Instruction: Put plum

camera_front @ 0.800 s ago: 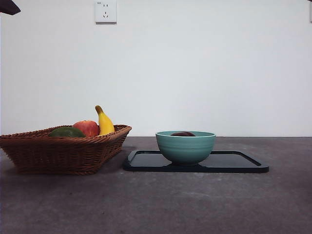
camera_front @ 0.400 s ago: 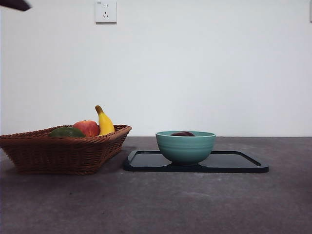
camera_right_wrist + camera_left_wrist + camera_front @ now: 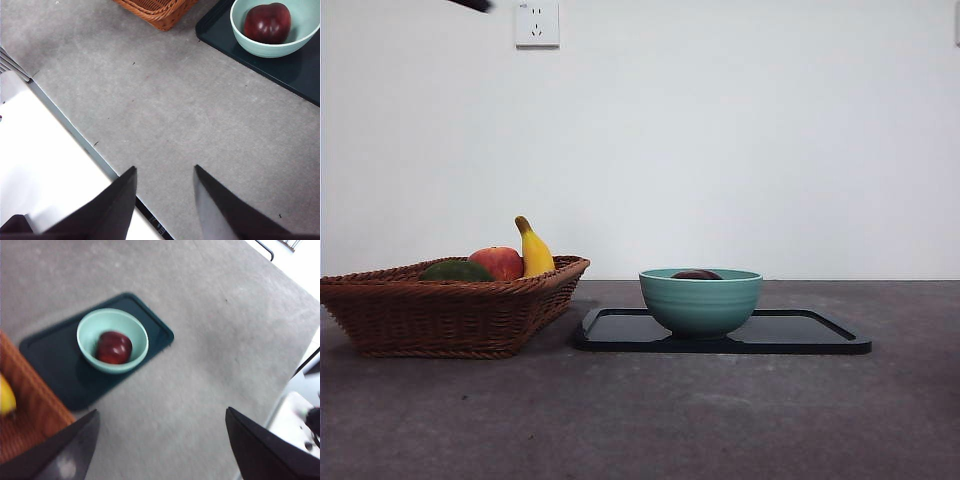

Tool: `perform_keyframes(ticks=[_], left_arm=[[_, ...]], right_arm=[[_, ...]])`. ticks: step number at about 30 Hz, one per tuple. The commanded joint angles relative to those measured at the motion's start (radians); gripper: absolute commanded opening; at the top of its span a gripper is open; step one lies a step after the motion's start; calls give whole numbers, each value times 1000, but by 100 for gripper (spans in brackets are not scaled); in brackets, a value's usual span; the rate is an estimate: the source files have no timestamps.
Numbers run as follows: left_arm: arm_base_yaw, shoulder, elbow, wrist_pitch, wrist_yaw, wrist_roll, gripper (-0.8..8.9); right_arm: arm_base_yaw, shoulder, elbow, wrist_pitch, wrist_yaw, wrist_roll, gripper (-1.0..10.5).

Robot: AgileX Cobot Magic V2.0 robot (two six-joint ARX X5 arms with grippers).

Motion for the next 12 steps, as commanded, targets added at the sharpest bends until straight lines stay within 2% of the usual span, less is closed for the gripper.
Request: perform_keyframes(ticks=[1,4,7,12], left_arm=[[-19,126,113,11,-5,50,406],[-39,277,234,25,-22,84,407],[-59,435,346,55,-92,117,407],[-82,626,447,128,-129,148,406]], right_arm=[[8,4,7,9,-3,10,182],[8,4,7,9,-3,10,182],[8,4,7,8,-4,10,182],[8,4,7,3,-3,10,182]])
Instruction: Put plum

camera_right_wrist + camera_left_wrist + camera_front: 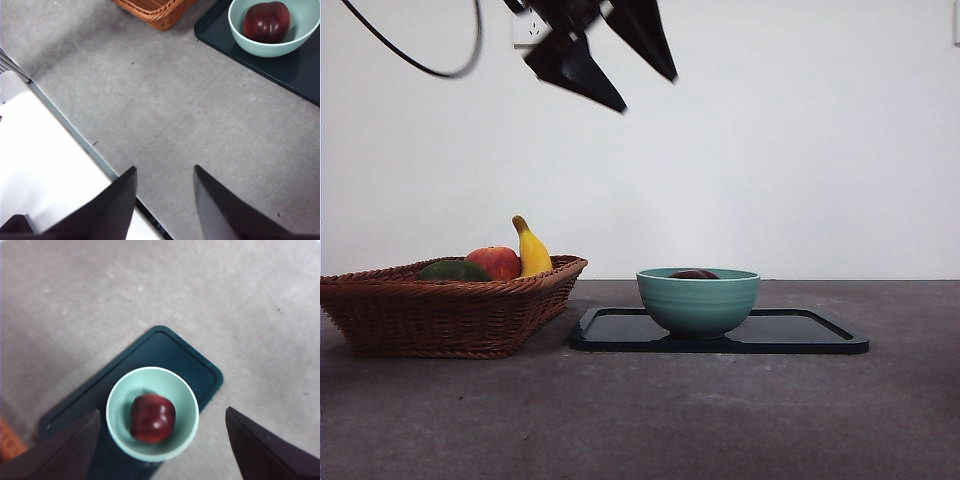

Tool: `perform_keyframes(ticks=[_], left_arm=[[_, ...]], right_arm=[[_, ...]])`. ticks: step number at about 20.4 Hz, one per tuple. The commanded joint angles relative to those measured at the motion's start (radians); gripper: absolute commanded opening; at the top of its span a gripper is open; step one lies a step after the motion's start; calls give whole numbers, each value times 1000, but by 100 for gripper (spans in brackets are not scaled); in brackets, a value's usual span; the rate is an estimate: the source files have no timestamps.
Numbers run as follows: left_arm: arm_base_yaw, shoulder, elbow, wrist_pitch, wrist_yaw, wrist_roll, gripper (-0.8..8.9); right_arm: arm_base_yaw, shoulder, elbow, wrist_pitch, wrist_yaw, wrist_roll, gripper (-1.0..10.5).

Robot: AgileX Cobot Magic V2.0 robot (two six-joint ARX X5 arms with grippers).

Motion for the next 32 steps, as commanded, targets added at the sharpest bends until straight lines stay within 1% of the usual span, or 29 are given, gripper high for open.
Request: perform_keyframes(ticks=[1,6,11,13,21,23,32], left_arm=[[-17,79,44,37,-2,35,406],[-33,217,44,64,-3,84,406],[-60,321,44,101,-8,112,406],[-71,352,44,111,-27,120,406],[-86,385,44,119,-44,160,406],[-86,397,44,117,-70,163,406],[-97,448,44,119,-70,164,405]], right_arm=[[8,4,7,2,-3,10,182],[8,4,7,2,-9,10,182],[8,4,7,0,-11,10,182],[8,4,7,-10,-11,10,182],[8,4,7,-23,-11,10,182],[8,4,7,-24,-11,13,182],[8,4,7,-23,-11,13,182]])
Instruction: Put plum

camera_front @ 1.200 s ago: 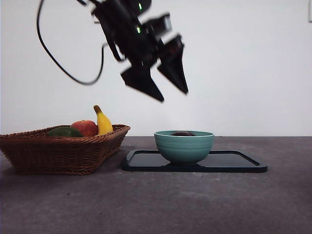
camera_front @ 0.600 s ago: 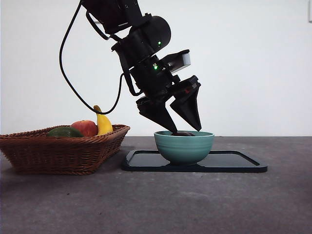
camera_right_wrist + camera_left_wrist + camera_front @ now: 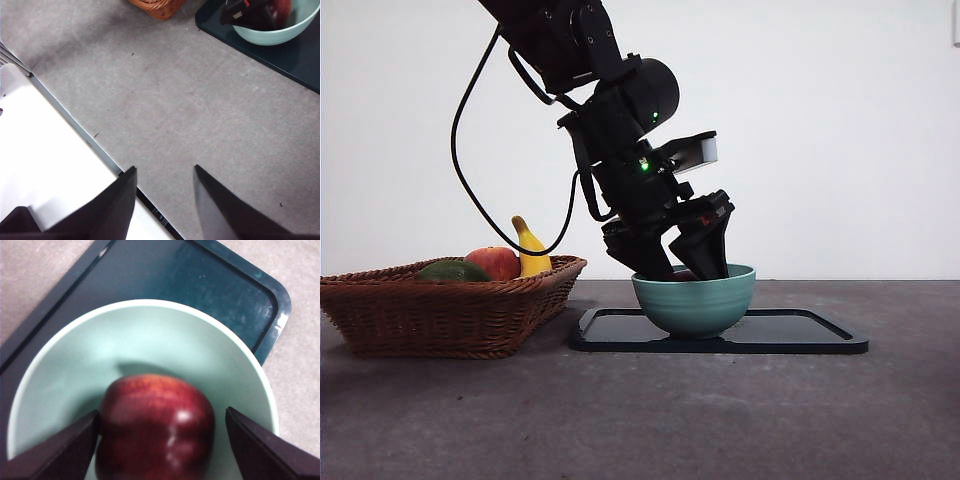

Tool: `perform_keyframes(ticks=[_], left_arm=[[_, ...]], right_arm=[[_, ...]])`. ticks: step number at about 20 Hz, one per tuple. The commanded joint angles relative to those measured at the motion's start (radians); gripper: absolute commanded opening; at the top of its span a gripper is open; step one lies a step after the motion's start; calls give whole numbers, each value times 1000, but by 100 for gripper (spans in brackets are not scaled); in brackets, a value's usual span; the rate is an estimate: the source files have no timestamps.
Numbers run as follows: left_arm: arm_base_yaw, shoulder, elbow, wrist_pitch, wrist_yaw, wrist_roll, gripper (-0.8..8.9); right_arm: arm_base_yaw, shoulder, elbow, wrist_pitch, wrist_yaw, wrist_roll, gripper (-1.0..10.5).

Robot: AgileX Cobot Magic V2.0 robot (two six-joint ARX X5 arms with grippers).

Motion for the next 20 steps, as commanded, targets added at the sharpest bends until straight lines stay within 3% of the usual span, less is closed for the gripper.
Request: perform_keyframes(ticks=[1,6,15,20], left_arm=[[-12,40,23,9,2,9,400],[-13,39,24,25,-13,8,216],[-10,39,278,-147,-12,-9,216],[39,27,482,-300,-12,-96,216]], right_arm=[[8,4,7,7,-4,11,182],[8,4,7,8,-3,11,182],[8,3,7,10,1,10,182],[8,3,7,10,8,9,182]])
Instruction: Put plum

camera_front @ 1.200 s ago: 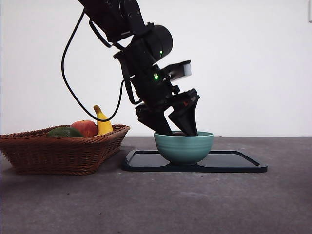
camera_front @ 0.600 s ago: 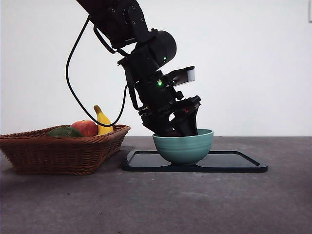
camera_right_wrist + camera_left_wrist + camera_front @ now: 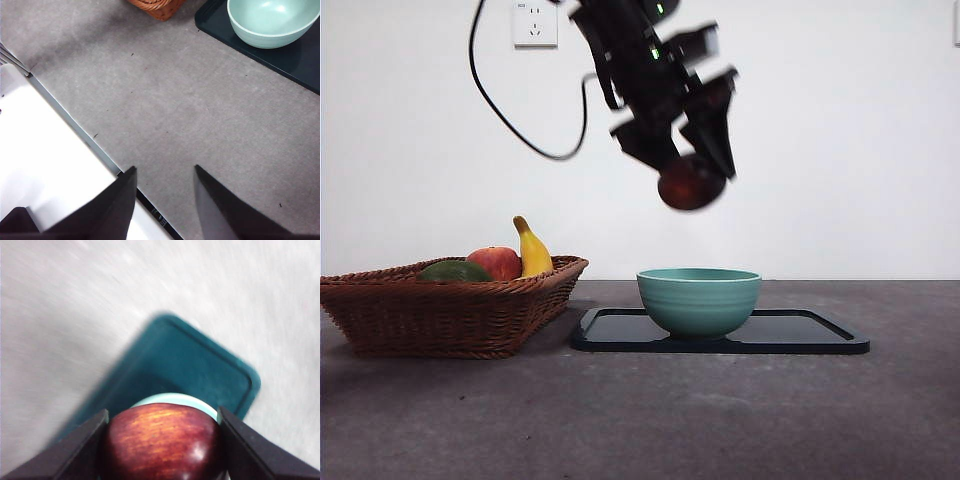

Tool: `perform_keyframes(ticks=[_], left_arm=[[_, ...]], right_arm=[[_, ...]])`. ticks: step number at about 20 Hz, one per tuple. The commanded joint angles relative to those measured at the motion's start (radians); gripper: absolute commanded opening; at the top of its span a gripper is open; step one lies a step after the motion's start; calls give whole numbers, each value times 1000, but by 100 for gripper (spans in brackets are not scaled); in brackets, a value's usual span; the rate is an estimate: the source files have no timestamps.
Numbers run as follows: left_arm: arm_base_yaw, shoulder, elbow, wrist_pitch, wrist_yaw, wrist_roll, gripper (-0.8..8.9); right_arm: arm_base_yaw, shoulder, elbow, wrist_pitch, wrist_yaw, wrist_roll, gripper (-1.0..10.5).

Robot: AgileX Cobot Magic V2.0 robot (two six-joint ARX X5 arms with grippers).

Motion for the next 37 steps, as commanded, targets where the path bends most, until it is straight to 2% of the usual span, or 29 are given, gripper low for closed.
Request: perform_keyframes(ticks=[1,12,16,19,22,26,32,37], left_arm=[[31,1,78,-35,-2,-55,216],[271,-312,87,-254,41,-63,217],[329,-374,77,-377,140,-27,217],[341,-407,-7,-393,227,-2,216],[341,-431,-188,-345,246,10,216],[352,-442,-465,-157,234,-20,216],[352,-441,-737,157,30,-57,213],[353,-441,-916,335,-53,-74,212]], right_arm=[[8,3,7,10,3,8,182],[8,3,7,16,3,-16,182],[8,3,7,40,3,-16,182],[8,3,7,40,2,-16,182],[8,3,7,39,3,-16,182],[8,3,7,39,2,-16,182],[8,3,7,39,3,-16,182],[8,3,7,40,2,-16,182]])
